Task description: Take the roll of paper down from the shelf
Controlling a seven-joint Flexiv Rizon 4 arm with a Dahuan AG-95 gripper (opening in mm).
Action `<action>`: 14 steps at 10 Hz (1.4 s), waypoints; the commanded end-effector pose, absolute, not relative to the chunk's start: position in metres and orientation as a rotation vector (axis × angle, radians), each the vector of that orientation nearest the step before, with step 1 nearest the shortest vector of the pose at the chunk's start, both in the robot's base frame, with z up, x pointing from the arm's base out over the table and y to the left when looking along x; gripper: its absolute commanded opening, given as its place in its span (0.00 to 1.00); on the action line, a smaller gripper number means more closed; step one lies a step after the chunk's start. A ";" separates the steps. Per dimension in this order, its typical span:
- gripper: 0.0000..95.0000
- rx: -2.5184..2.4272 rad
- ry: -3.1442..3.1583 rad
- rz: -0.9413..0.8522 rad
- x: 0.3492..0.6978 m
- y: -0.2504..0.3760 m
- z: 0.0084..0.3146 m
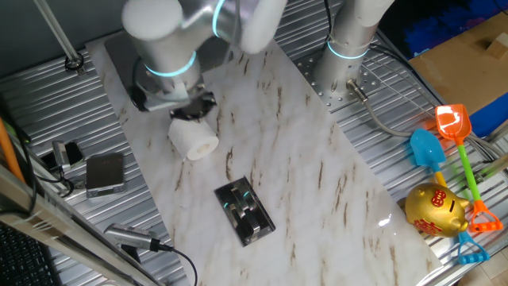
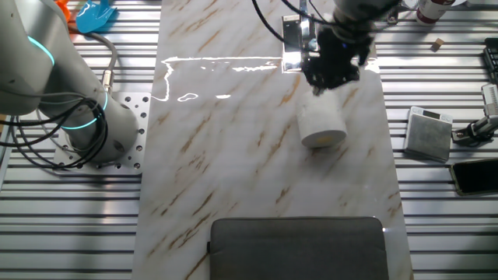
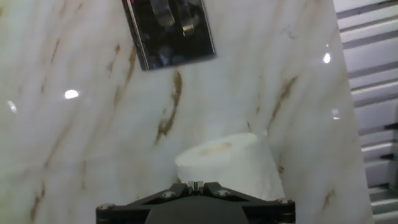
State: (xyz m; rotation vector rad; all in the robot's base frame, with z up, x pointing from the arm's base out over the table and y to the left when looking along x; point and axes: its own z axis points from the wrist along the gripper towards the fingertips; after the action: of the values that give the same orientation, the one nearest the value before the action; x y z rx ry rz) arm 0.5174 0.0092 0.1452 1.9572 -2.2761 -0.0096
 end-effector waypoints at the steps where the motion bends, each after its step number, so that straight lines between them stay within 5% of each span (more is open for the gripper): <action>1: 0.00 2.024 -2.214 -0.024 0.535 -0.022 0.145; 14: 0.00 1.961 -2.254 0.023 0.553 -0.075 0.135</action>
State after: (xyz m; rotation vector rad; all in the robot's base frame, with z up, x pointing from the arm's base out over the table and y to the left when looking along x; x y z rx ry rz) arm 0.5537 -0.0744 0.1344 1.9887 -2.2274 0.0184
